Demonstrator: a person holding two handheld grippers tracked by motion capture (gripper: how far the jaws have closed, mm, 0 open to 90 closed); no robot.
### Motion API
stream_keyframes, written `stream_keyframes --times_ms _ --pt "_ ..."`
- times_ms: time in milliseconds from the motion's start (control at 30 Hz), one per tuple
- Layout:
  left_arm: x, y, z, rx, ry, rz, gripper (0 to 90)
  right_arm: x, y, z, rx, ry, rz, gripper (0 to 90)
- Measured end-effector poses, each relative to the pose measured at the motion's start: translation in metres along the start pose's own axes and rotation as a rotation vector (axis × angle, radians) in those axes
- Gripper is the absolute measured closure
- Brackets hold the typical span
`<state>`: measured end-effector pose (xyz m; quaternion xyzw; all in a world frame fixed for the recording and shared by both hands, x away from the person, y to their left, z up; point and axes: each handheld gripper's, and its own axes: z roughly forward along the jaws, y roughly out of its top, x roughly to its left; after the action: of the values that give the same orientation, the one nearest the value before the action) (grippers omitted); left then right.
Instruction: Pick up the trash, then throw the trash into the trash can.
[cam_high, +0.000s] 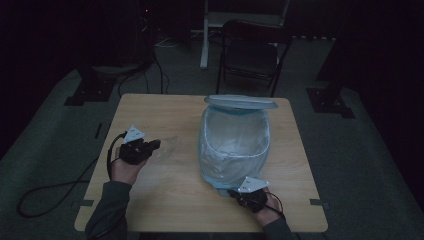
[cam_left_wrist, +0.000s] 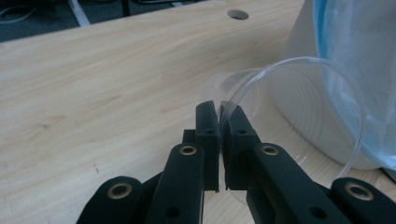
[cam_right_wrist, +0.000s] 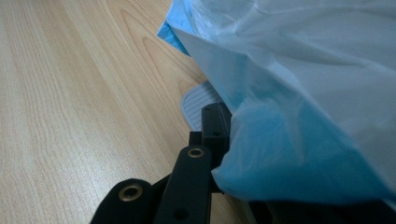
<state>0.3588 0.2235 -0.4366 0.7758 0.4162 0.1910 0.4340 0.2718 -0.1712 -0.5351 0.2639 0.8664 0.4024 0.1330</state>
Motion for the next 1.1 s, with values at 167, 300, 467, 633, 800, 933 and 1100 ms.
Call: stream_keyframes --times_ms 167,300,467,633,800,933,1100 --pt "-0.002 0.01 -0.002 -0.019 -0.005 0.017 87.1 0.0 0.0 0.0 0.0 -0.001 0.002 90.0" --pt "-0.004 0.017 -0.003 -0.034 -0.01 0.024 87.2 0.0 0.0 0.0 0.0 0.001 0.0 90.0" --pt "-0.007 0.022 -0.003 -0.044 -0.018 0.035 87.2 0.0 0.0 0.0 -0.001 0.0 -0.001 90.0" --pt "-0.009 0.027 -0.004 -0.057 -0.026 0.038 87.2 0.0 0.0 0.0 0.001 -0.001 0.0 90.0" --pt "-0.011 0.031 -0.006 -0.065 -0.034 0.046 87.2 0.0 0.0 0.0 0.001 0.0 0.0 90.0" --pt "-0.013 0.034 -0.006 -0.068 -0.039 0.052 87.1 0.0 0.0 0.0 0.0 0.0 0.0 90.0" --pt "-0.016 0.037 -0.008 -0.076 -0.048 0.061 87.2 0.0 0.0 0.0 0.001 0.0 0.0 90.0"
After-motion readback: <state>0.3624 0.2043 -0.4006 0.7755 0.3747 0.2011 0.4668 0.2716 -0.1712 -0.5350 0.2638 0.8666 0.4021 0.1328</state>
